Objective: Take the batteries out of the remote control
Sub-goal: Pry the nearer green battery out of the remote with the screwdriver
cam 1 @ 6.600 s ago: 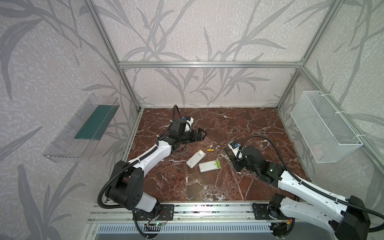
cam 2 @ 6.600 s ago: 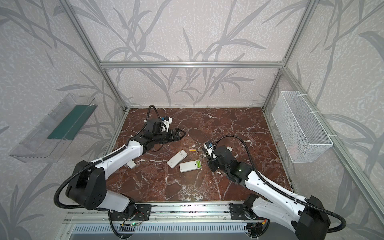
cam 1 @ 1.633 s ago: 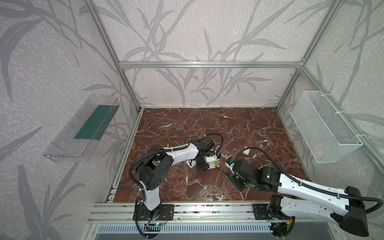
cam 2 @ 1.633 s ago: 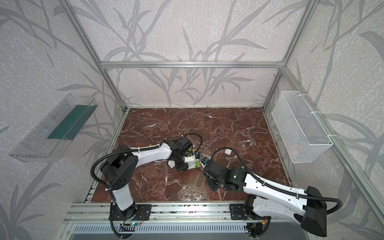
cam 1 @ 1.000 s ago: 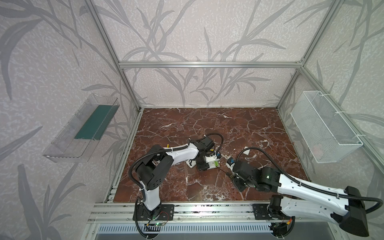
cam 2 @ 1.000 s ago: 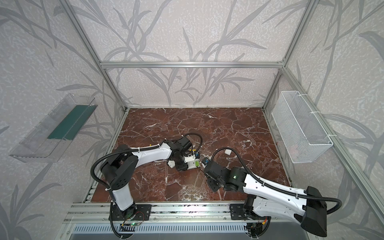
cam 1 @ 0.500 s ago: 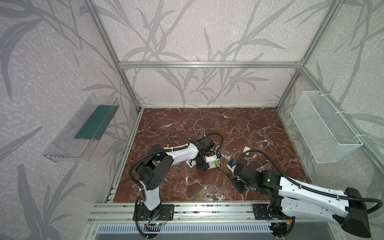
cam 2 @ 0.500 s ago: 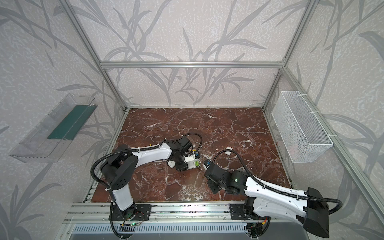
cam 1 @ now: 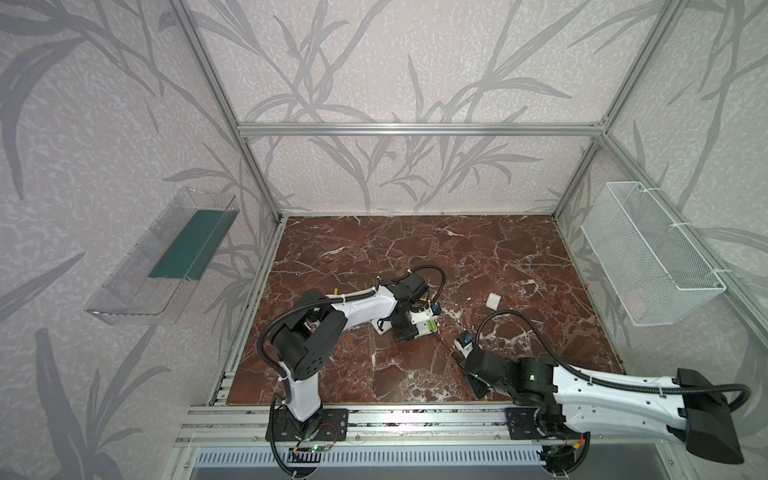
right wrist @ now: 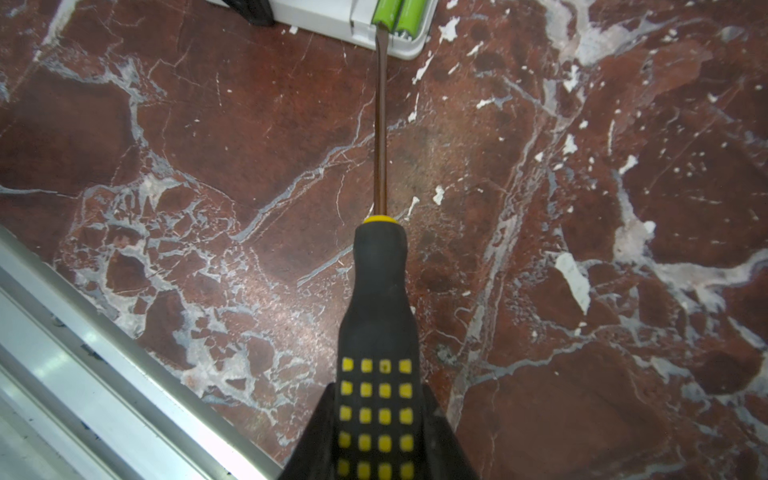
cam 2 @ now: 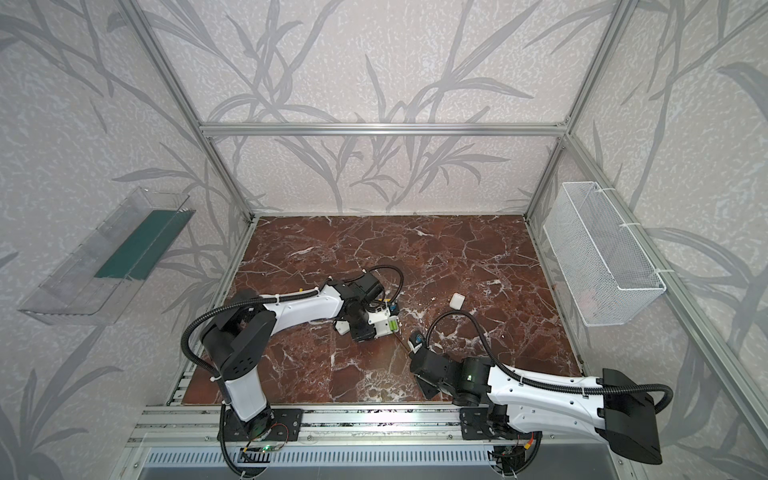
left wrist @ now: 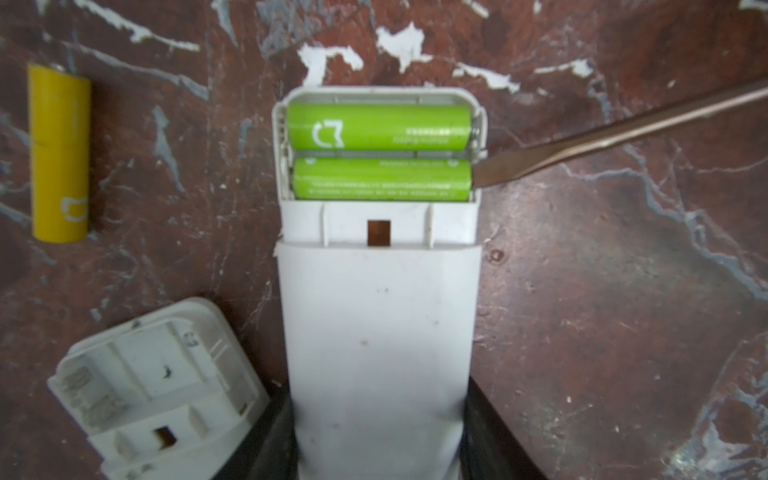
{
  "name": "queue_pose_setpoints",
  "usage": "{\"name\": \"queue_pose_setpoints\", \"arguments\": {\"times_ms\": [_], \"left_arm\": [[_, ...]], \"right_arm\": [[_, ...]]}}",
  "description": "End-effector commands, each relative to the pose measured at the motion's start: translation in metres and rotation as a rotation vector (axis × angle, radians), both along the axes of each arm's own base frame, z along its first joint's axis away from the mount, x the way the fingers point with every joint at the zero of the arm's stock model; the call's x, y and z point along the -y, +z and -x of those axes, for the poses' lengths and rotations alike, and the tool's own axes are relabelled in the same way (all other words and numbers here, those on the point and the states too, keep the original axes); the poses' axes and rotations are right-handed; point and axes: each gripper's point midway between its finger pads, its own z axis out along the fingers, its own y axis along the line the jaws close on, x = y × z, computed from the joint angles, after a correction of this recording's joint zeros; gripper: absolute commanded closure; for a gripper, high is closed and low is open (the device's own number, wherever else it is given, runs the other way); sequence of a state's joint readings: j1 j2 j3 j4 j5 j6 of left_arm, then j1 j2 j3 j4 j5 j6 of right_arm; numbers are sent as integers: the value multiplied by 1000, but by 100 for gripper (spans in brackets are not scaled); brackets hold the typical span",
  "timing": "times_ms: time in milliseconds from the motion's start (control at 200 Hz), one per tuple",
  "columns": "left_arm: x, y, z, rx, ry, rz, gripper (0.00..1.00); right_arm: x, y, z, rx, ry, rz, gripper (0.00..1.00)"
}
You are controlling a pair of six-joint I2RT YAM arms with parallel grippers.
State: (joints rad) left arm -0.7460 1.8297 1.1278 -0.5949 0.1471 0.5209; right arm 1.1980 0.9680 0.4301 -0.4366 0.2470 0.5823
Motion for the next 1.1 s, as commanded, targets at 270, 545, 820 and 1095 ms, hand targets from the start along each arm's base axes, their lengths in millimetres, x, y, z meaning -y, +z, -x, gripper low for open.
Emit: {"name": "queue_pose_setpoints", "arguments": {"times_ms": [270,545,820,1095], "left_arm": [[-23,-19,24,-97,-28,-97,53],[-20,-19,27,-118,-31,-91,54],[-19,-20,30,-144,-27,-96,54],[-16,-17,34,-171,-27,-84,54]], "right_arm": [[-13,-7,-18,113,-73,-91,100],[-15,-14,-18,186,-68,-125,100],[-12,-20,-20,229,-72,-122,100],[-7,-23,-20,247,-78,-123,100]]}}
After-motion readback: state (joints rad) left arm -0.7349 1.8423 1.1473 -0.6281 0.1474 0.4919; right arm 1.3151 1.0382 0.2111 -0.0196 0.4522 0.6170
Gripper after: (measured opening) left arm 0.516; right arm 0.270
